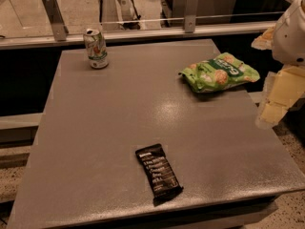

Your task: Move rxbar chocolate near 7up can

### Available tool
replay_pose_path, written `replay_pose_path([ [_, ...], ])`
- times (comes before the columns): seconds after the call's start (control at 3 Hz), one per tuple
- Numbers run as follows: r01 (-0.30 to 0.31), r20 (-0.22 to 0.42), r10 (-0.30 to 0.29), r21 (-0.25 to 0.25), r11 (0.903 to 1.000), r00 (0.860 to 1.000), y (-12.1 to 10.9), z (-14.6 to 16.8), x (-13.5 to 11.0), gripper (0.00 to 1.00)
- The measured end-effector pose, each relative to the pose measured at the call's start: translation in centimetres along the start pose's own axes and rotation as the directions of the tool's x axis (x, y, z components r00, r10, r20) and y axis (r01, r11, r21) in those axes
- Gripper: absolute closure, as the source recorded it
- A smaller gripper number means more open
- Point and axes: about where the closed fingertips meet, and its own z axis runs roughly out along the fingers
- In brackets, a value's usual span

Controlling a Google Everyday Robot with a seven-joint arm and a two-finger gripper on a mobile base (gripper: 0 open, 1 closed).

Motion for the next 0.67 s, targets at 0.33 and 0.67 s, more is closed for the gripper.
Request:
replay_pose_path([
  [0.33,-0.001,0.049,0.003,-0.028,0.9996,0.999,1.8,1.1,-2.1,0.00],
  [0.67,-0.025,0.095,0.032,-0.081,0.9964,0.995,5.0,3.6,-5.3,0.00],
])
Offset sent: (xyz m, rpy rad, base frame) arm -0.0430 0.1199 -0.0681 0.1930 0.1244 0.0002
